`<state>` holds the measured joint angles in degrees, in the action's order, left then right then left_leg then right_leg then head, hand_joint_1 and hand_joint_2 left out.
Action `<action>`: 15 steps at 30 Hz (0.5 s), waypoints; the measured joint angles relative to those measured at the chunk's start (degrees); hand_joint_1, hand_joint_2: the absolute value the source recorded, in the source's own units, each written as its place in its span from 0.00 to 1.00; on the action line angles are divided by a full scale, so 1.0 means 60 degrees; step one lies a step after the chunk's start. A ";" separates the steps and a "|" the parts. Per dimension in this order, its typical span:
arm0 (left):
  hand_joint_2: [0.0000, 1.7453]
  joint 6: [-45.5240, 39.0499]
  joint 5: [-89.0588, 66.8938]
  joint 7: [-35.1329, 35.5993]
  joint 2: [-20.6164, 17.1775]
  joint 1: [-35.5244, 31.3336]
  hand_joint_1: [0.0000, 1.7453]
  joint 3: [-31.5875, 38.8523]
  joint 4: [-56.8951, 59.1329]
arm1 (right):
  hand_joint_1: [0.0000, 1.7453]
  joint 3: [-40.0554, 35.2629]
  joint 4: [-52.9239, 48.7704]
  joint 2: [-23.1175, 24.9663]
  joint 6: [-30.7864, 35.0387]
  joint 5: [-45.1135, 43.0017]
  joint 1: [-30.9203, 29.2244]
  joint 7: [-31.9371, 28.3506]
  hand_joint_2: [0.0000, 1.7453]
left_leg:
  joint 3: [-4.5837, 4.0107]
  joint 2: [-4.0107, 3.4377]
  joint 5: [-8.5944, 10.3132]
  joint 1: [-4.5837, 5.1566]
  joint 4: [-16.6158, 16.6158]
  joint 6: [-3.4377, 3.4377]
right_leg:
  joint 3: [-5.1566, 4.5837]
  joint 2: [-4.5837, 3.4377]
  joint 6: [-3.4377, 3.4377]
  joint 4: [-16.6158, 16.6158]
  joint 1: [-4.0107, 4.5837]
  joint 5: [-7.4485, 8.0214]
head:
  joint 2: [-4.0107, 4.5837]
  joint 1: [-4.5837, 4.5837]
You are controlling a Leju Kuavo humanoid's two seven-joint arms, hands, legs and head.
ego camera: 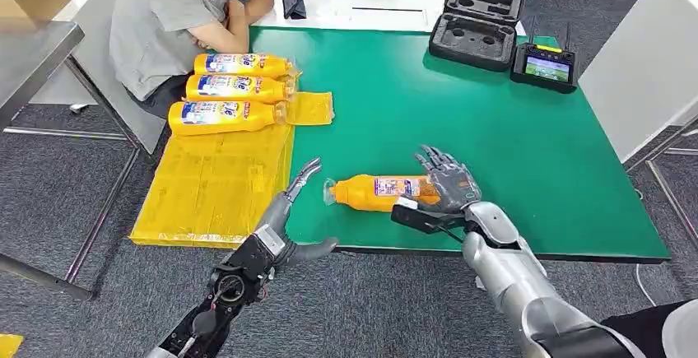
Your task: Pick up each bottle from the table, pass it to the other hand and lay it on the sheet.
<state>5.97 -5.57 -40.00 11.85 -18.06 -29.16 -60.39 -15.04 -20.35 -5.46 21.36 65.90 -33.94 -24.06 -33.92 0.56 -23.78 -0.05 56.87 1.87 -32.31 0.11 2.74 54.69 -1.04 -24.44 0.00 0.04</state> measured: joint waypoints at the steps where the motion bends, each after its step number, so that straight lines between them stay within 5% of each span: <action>1: 1.00 0.0000 0.0000 0.0000 0.0000 0.0000 0.00 0.0000 0.0000 | 0.00 0.0000 0.0000 0.0007 -0.0008 -0.0004 -0.0016 -0.0014 0.00 | 0.0000 -0.0001 0.0000 0.0000 0.0000 0.0000 | 0.0000 -0.0001 0.0000 0.0000 0.0000 0.0000 | 0.0000 0.0004; 7: 1.00 0.0000 0.0015 0.0000 0.0018 0.0000 0.00 0.0000 0.0000 | 0.00 0.0004 0.0004 0.0066 -0.0227 -0.0008 -0.0074 -0.0080 0.00 | 0.0000 -0.0002 0.0000 -0.0001 -0.0001 0.0000 | -0.0001 -0.0001 0.0000 0.0000 0.0001 0.0000 | 0.0000 0.0000; 8: 1.00 0.0000 0.0015 0.0000 0.0026 0.0000 0.00 0.0000 0.0000 | 0.00 0.0004 0.0022 0.0084 -0.0277 -0.0008 -0.0085 -0.0124 1.00 | 0.0001 -0.0001 0.0000 -0.0001 -0.0001 0.0000 | -0.0001 0.0000 0.0000 0.0000 0.0001 0.0000 | 0.0000 0.0000; 15: 1.00 -0.0004 0.0011 0.0000 0.0047 0.0002 0.00 0.0000 0.0000 | 0.00 0.0004 0.0175 0.0146 -0.0401 -0.0015 -0.0068 -0.0240 1.00 | 0.0001 -0.0001 0.0000 0.0000 0.0000 0.0000 | -0.0001 0.0000 0.0000 0.0000 0.0000 0.0000 | 0.0000 0.0000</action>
<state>5.95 -5.51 -40.00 12.13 -18.05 -29.16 -60.39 -15.02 -19.30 -4.59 18.95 65.81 -34.35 -25.51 -33.92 0.55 -23.78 -0.06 56.87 1.87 -32.31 0.11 2.74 54.69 -1.04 -24.44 0.00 0.04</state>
